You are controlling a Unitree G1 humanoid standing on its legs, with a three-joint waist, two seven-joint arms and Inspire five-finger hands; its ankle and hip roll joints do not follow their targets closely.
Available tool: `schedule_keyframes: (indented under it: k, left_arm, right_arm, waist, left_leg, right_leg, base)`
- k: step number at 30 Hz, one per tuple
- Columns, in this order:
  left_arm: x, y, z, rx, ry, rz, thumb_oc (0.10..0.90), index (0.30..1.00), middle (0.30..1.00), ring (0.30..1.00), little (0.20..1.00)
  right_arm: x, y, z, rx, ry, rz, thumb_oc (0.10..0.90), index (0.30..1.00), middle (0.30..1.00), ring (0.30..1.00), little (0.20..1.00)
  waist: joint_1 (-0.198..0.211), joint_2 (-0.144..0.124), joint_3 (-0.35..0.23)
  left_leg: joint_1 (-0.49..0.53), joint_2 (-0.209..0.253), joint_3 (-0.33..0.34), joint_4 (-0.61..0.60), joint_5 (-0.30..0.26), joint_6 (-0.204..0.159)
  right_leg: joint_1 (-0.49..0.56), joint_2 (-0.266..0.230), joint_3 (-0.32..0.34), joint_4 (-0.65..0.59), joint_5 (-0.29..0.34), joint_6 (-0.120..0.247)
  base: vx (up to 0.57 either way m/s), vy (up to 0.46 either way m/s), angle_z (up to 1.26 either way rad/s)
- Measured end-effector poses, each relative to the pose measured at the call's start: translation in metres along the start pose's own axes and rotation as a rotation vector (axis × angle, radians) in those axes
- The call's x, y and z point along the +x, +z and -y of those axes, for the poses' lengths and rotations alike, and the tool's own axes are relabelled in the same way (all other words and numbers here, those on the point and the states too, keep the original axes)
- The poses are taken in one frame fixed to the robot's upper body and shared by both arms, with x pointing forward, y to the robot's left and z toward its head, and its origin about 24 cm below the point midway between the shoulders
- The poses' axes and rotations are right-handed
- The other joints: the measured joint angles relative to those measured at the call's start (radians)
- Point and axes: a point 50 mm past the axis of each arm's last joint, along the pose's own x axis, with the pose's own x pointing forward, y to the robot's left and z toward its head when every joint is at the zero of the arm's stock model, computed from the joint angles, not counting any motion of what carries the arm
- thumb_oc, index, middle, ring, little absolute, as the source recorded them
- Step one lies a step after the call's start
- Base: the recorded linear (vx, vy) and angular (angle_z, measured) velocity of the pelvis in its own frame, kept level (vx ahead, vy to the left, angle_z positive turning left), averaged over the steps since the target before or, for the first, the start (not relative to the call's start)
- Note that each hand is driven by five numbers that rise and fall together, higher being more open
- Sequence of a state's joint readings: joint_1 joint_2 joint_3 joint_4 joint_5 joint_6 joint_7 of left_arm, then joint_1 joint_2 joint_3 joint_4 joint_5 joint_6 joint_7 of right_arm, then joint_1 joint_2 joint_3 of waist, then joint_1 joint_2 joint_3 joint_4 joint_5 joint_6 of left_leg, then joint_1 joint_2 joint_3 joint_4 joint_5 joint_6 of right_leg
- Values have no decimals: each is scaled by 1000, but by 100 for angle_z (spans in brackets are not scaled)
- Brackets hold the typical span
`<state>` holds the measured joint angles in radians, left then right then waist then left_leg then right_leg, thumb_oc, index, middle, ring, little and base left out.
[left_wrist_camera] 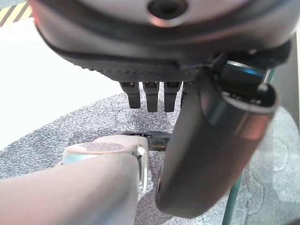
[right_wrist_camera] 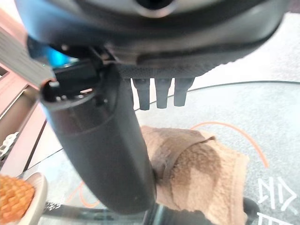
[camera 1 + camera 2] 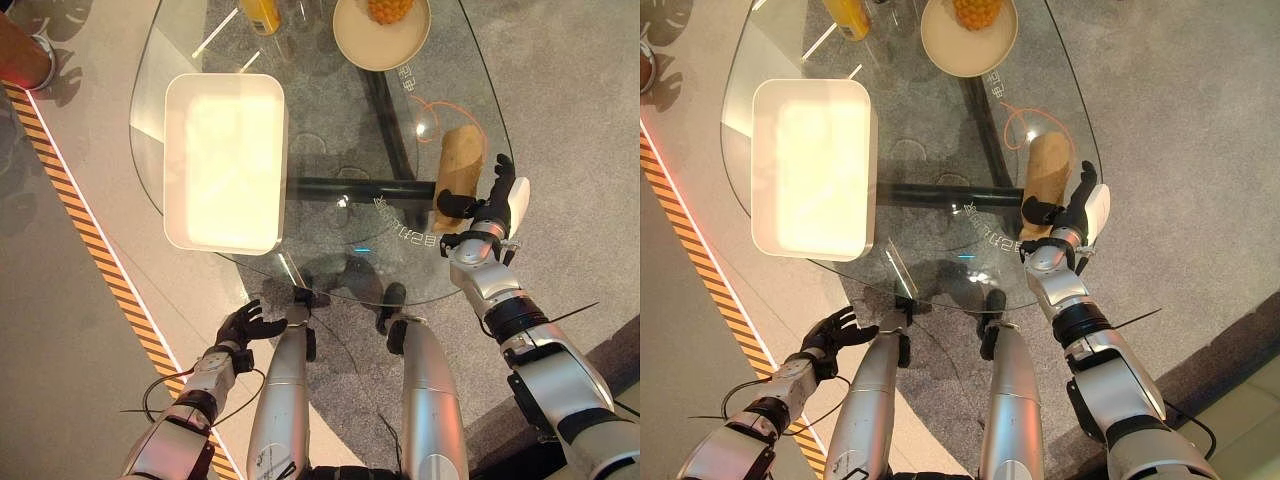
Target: Wipe the table with a cloth and put it in the basket.
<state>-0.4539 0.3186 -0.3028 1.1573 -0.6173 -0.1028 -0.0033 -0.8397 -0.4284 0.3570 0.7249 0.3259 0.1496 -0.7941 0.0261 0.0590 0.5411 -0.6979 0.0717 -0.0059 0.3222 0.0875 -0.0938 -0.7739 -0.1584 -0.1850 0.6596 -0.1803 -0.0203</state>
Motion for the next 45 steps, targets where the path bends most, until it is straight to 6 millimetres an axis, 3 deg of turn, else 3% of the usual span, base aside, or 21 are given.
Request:
schedule_keyframes:
  k: [24, 45]
  left_arm:
    - [0, 1, 1, 0, 13, 3, 800, 900, 900, 900, 900]
    - [1, 0, 11, -9, 3, 1, 800, 900, 900, 900, 900]
  right_arm:
    - [-10, -8, -20, 48, 36, -50, 800, 900, 900, 900, 900]
    - [-11, -13, -21, 60, 37, -46, 800, 900, 900, 900, 900]
  waist:
    - [-1, 0, 0]
    - [-4, 1, 0]
  left_leg:
    - [1, -1, 0, -7, 3, 1]
    - [0, -1, 0, -8, 2, 1]
  right_leg:
    - [-1, 1, -3, 0, -4, 1]
    - [-2, 2, -3, 1, -7, -3]
  base:
    - [0, 0, 0]
    - [0, 0, 0]
